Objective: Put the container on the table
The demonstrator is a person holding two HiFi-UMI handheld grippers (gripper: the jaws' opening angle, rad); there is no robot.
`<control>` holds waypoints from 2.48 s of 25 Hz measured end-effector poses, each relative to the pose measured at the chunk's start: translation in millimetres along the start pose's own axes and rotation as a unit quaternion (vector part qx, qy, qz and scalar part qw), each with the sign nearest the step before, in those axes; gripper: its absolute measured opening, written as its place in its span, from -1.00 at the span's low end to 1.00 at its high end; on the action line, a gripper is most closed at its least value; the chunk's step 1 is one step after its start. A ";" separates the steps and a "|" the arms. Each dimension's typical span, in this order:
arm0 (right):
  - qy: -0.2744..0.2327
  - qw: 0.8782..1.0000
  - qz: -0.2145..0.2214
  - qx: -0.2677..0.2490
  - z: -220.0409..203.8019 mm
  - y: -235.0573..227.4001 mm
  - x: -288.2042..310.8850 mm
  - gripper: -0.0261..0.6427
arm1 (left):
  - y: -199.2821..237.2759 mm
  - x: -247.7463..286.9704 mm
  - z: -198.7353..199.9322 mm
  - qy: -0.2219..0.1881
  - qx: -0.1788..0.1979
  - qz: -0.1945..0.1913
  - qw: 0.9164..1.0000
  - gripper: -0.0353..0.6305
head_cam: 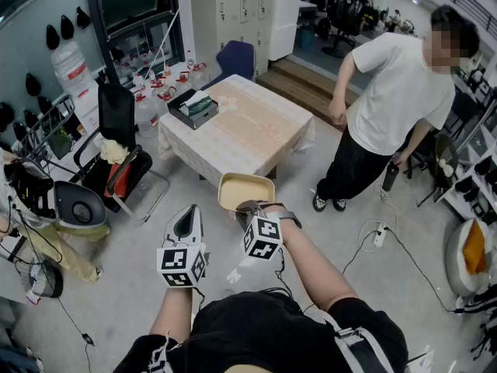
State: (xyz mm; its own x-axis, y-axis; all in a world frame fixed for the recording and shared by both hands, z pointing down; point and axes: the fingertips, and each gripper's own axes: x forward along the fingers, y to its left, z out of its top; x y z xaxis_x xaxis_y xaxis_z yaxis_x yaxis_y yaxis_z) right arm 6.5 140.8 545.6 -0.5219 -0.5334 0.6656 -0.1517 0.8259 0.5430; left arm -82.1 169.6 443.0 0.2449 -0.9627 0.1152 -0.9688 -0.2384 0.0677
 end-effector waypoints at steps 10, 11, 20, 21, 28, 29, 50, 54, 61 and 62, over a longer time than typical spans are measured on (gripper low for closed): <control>-0.006 1.000 -0.013 0.022 21.6 -25.3 7.5 -0.83 | 17.7 12.8 13.4 -0.003 -0.001 -0.012 1.000 -0.85; -0.004 1.000 -0.015 0.021 24.3 -27.7 10.8 -0.83 | 22.2 14.2 14.0 -0.005 -0.001 -0.014 1.000 -0.85; 0.009 0.999 -0.031 0.025 48.9 -28.8 40.0 -0.83 | 59.5 17.9 7.7 -0.017 -0.003 -0.033 0.999 -0.85; 0.009 0.999 -0.031 0.026 51.6 -28.4 43.1 -0.83 | 62.8 18.2 7.7 -0.017 -0.003 -0.035 0.999 -0.85; 0.017 0.999 -0.033 0.028 53.4 -50.7 72.9 -0.83 | 84.8 40.7 4.2 -0.014 -0.006 -0.038 0.999 -0.85; 0.016 0.999 -0.033 0.029 52.0 -54.1 80.0 -0.83 | 88.7 47.0 1.4 -0.013 -0.004 -0.038 0.999 -0.85; 0.026 0.998 -0.025 0.043 -40.6 -330.9 279.3 -0.83 | 157.2 378.1 32.4 0.005 0.002 -0.028 1.000 -0.85; 0.041 0.998 -0.022 0.044 -71.7 -394.3 322.7 -0.83 | 165.5 452.6 44.5 0.011 -0.001 -0.026 1.000 -0.85; 0.067 0.996 -0.006 0.052 -122.6 -475.8 394.1 -0.83 | 174.3 552.6 54.2 0.022 -0.011 -0.017 1.000 -0.85; 0.072 0.996 -0.006 0.052 -127.5 -483.1 403.7 -0.83 | 176.8 560.8 54.9 0.025 -0.013 -0.016 0.999 -0.85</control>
State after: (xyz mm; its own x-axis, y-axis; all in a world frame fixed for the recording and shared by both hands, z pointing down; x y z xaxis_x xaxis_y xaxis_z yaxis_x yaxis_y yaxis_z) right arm -23.8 -496.8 617.3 -0.3950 -0.5585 0.7294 -0.2475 0.8293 0.5010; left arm -118.1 -419.5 465.1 0.2788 -0.9467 0.1612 -0.9591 -0.2658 0.0974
